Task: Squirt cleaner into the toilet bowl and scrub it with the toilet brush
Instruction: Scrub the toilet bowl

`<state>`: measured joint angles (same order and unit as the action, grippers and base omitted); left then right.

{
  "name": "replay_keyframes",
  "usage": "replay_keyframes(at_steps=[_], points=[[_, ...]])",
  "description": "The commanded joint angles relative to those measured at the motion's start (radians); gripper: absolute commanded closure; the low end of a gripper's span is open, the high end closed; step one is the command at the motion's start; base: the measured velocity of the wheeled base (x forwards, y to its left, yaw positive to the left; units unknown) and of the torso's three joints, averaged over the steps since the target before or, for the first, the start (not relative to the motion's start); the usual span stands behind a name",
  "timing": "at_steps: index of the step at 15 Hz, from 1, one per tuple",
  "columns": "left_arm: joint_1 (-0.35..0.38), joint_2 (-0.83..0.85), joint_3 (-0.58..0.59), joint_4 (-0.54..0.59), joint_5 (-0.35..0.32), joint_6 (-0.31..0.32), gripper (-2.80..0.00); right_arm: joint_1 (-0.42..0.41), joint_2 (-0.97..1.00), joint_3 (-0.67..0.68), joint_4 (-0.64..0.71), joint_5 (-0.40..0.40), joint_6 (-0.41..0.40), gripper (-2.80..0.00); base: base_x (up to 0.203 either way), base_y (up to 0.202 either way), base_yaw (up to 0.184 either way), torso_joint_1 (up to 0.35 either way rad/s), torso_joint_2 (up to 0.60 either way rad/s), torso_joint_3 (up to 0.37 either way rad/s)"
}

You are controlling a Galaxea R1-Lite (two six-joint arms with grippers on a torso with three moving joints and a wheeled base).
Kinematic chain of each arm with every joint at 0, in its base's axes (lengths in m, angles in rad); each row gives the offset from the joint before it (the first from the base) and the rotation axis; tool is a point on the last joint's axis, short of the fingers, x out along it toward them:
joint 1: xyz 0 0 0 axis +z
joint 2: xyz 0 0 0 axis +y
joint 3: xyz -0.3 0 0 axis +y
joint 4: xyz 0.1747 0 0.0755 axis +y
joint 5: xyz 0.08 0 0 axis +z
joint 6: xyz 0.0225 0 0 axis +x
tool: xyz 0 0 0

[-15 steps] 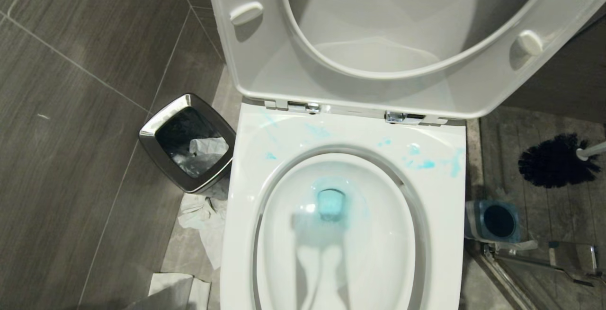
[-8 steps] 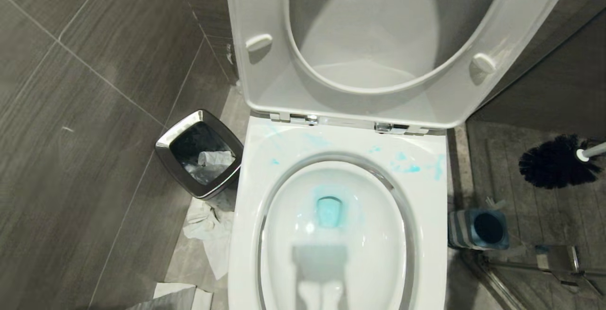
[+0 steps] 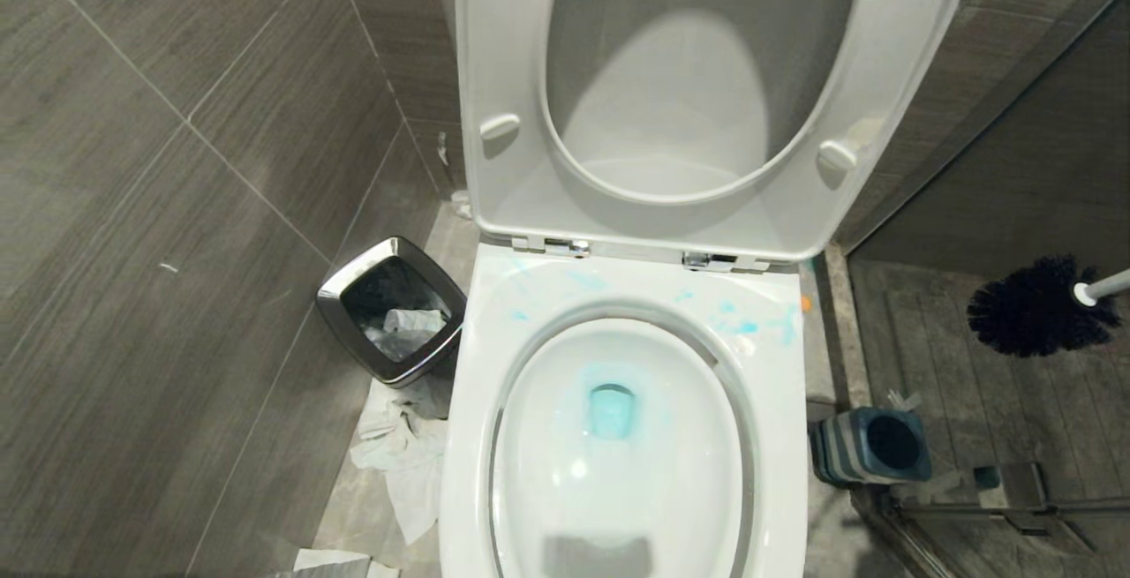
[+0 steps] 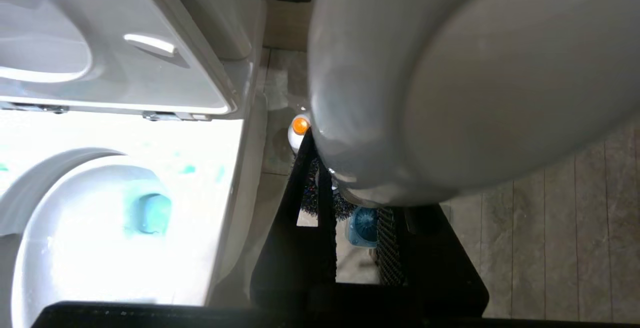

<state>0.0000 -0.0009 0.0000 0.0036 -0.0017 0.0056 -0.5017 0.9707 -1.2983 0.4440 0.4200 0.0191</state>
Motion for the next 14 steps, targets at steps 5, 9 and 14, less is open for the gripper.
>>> replay_keyframes(at_steps=[5,9,14], points=[[0.001,0.001,0.002,-0.001,0.0,-0.001,0.0,0.066,0.054,-0.033,-0.003,-0.049,-0.023,0.0,0.0,0.0,0.0,0.003,0.01,0.2],[0.002,0.001,0.002,-0.001,0.0,-0.001,0.0,0.371,0.108,-0.065,-0.018,-0.287,-0.027,0.0,0.0,0.0,0.0,0.003,0.0,0.202],[0.001,0.001,0.002,-0.001,0.0,0.001,0.0,0.829,0.228,-0.084,-0.13,-0.669,-0.02,0.0,0.0,0.0,0.0,0.001,0.0,0.056]])
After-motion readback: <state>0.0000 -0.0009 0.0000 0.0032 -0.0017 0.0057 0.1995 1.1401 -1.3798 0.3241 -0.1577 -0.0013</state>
